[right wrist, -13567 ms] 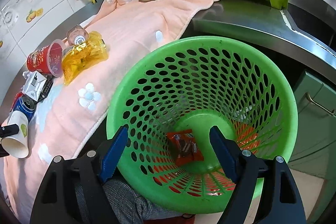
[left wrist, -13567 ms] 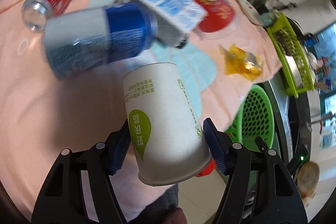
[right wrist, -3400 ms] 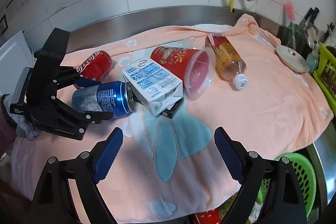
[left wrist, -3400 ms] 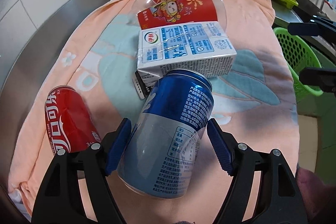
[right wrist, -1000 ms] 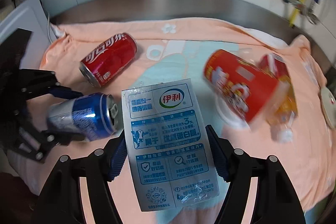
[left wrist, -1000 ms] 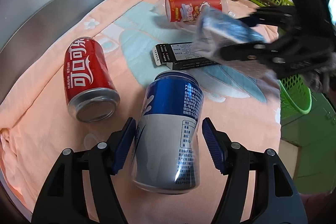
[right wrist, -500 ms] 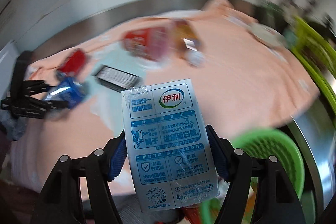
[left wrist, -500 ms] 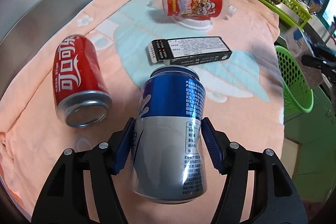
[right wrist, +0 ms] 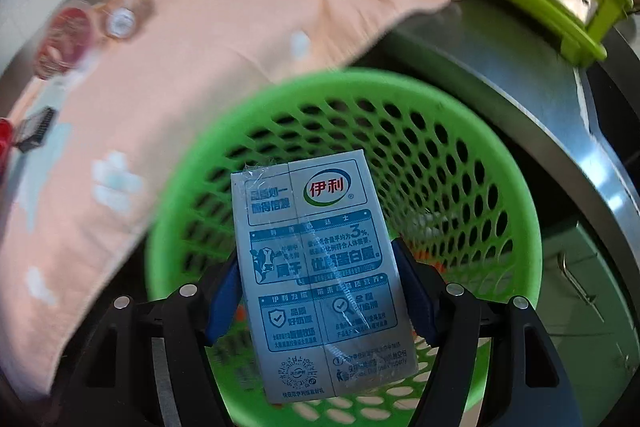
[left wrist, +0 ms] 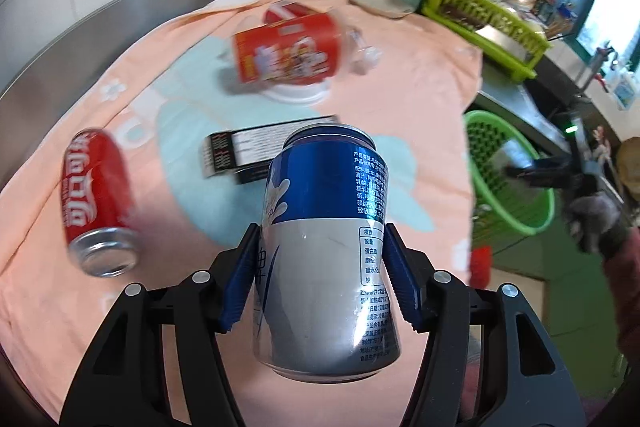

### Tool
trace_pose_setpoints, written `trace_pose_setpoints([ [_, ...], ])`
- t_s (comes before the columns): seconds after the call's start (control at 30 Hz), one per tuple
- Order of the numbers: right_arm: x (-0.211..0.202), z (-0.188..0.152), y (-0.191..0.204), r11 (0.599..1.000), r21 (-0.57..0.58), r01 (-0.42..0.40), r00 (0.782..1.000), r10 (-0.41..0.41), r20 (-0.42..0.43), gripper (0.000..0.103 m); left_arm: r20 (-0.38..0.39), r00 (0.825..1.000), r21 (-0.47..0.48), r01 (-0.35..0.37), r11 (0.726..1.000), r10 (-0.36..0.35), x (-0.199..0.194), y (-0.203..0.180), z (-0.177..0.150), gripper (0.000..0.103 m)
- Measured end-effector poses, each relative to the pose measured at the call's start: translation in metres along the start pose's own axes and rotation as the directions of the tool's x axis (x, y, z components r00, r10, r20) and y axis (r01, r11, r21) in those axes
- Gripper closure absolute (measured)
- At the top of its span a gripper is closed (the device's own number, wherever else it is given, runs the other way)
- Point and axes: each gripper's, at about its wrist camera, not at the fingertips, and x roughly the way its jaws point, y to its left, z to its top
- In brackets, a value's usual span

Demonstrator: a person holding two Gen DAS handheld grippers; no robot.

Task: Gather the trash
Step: 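Carry the white milk carton into the green basket with right gripper while left carries the can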

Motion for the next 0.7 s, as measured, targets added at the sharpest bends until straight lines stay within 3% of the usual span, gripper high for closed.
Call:
trace_pose_setpoints([
  [0.33, 0.04, 0.003, -0.021, 0.998, 0.061, 0.029, 0.997, -0.025, -0.073, 0.032, 0.042, 0.991, 0.072, 0.124, 0.99, -0.127, 0.005, -0.066, 0.033, 0.044],
  [0.47, 0.033, -0.002, -0.027, 0.997, 0.067, 0.027, 0.999, -0.024, -0.045, 0.032, 0.038, 0.984, 0.105, 0.171, 0.98, -0.176, 0.017, -0.097, 0.047, 0.044],
  [0.7, -0.021, -0.02, -0.044, 0.996, 0.085, -0.021, 0.997, 0.014, 0.076, 0.032, 0.0, 0.971, 0.188, 0.234, 0.954, -0.238, 0.048, -0.159, 0.069, 0.044],
])
